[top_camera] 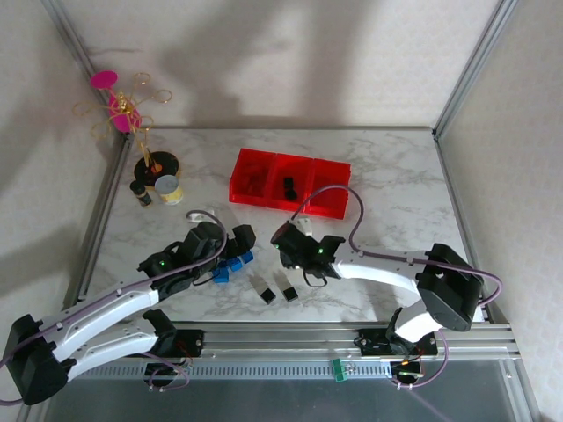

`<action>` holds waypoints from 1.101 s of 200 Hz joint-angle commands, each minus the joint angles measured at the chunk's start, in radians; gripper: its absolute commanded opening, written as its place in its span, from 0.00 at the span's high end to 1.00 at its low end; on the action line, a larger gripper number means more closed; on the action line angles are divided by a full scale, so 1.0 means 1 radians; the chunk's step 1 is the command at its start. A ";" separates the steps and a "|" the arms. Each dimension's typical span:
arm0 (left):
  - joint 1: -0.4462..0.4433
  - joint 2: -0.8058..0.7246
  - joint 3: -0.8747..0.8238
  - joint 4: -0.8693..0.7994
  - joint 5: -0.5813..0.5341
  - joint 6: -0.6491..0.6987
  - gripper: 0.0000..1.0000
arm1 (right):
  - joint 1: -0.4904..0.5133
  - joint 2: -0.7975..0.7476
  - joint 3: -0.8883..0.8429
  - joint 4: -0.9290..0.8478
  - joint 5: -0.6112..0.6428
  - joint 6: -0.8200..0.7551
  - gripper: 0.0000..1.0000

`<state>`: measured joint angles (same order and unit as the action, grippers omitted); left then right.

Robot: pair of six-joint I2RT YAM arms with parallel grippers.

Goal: Sort the legos into containers by color
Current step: Pick up the lego from the bottom-center of the table, then place the lego in the container.

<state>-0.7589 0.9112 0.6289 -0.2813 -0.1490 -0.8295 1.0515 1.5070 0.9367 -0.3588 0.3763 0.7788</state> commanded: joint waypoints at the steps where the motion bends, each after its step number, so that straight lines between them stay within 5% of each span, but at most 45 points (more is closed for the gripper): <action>1: -0.008 0.024 0.060 -0.002 -0.059 0.041 0.00 | -0.059 0.017 0.075 0.007 0.083 -0.080 0.69; 161: 0.151 0.206 0.179 0.075 -0.005 0.112 0.00 | -0.352 0.509 0.557 0.188 0.099 -0.353 0.69; 220: 0.163 0.216 0.186 0.076 0.015 0.112 0.00 | -0.387 0.634 0.737 0.153 0.064 -0.400 0.50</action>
<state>-0.6056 1.1278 0.7784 -0.2165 -0.1513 -0.7326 0.6708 2.1239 1.6135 -0.1879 0.4442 0.4126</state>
